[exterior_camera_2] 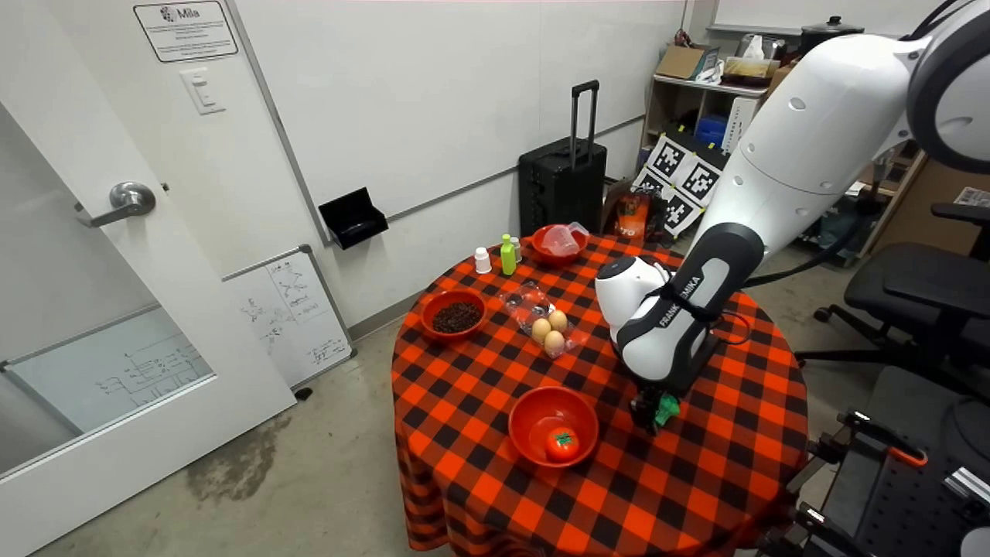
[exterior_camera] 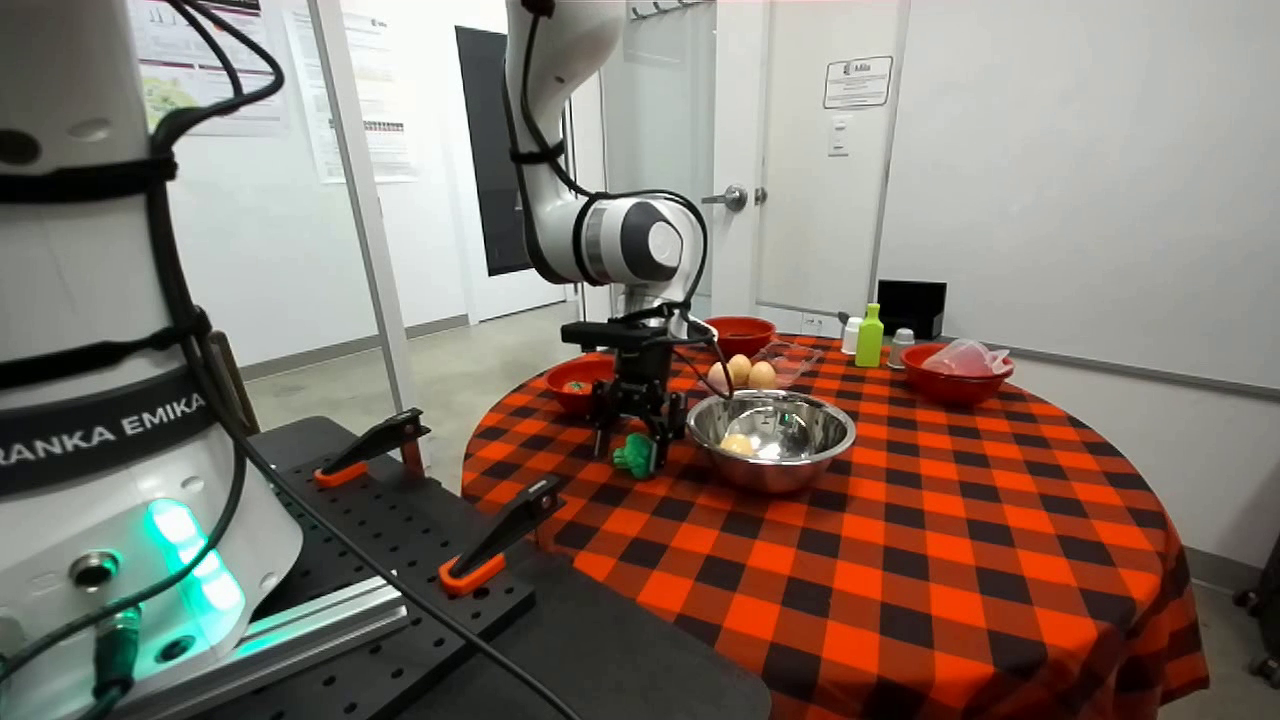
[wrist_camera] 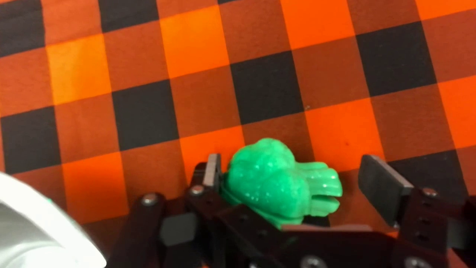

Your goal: Place the broccoli inside the silver basin

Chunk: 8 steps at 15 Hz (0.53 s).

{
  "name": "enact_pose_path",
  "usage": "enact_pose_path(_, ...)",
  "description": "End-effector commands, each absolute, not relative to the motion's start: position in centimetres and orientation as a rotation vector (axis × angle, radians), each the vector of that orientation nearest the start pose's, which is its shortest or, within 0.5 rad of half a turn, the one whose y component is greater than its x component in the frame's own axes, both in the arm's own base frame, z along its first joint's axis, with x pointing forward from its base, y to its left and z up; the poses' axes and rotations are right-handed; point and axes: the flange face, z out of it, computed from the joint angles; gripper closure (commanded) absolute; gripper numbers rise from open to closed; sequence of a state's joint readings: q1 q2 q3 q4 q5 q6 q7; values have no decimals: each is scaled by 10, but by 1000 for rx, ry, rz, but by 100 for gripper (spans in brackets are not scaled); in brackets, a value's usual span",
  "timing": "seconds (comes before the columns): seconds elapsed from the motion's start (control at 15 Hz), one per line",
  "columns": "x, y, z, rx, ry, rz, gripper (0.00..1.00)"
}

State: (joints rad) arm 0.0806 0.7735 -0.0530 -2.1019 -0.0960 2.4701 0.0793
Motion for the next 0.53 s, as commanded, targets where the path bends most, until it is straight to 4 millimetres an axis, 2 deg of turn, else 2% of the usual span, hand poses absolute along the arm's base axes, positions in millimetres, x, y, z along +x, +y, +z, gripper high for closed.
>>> enact_pose_path(0.0, 504, 8, 14, -3195, -82, 651, 36)
enact_pose_path(0.2, 505, 9, 16, -3197, -79, 645, 59)
enact_pose_path(0.47, 503, 12, 27, -3203, -84, 621, 61)
